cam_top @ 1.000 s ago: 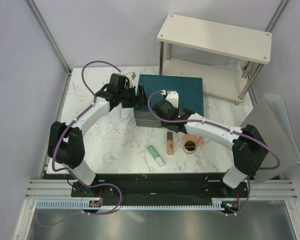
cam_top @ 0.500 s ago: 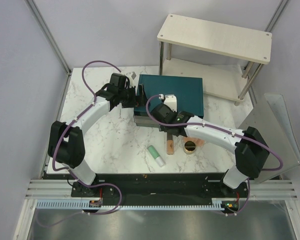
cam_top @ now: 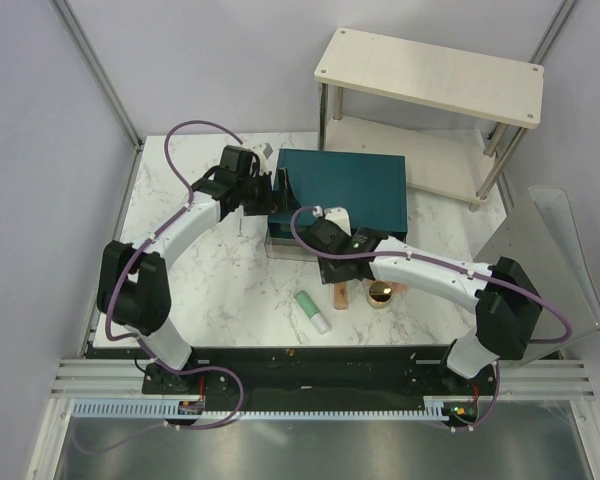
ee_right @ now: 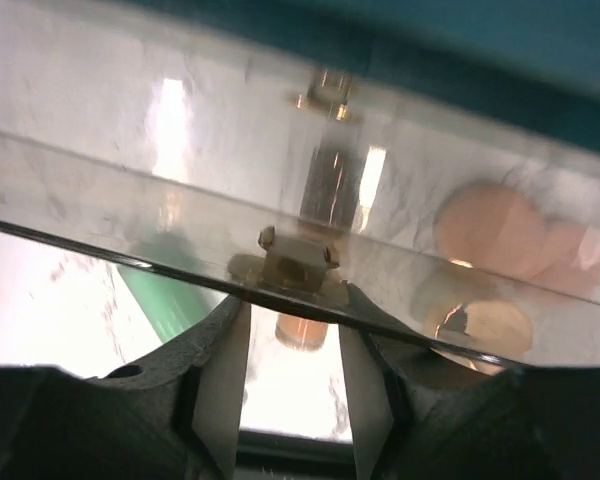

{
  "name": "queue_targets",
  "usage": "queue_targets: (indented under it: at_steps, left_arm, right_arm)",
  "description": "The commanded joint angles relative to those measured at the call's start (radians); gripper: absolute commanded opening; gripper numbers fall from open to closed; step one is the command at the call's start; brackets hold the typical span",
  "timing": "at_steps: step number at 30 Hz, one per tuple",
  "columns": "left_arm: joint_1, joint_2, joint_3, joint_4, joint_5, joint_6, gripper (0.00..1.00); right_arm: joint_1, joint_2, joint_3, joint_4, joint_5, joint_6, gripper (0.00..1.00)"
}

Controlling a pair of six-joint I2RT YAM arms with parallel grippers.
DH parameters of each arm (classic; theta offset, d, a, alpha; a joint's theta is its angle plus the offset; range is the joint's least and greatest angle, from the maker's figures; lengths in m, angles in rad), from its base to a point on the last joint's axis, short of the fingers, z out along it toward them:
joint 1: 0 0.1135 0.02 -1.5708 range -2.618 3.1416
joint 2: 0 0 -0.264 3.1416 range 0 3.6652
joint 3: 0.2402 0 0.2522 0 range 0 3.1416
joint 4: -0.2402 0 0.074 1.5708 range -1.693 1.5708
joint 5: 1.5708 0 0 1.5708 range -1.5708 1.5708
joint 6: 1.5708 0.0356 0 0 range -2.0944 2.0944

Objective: Organize the makeup

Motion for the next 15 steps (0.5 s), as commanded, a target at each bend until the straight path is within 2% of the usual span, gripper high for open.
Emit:
queue_targets:
  at_steps: [1, 7, 13, 15]
  left_arm:
    - [-0.028, 0.071, -0.014, -0.080, 0.036, 0.031, 0.96]
    - [-0.028, 0.086, -0.003, -0.080, 0.036, 0.035, 0.96]
    - [-0.027, 0.088, 0.019, -0.080, 0.033, 0.041, 0.96]
    - [-0.027, 0.080, 0.023, -0.082, 0.027, 0.049, 0.96]
  right_arm:
    - [0.069, 0.045, -0.034, -0.100, -0.349, 0.020, 0.00]
    - [0.093, 0.022, -0.042, -0.143, -0.376, 0.029, 0.00]
    - [0.093, 0.009, 0.015, -0.183, -0.338, 0.011, 0.00]
    - [0.095, 0.000, 0.043, -0.200, -0.335, 0.000, 0.04]
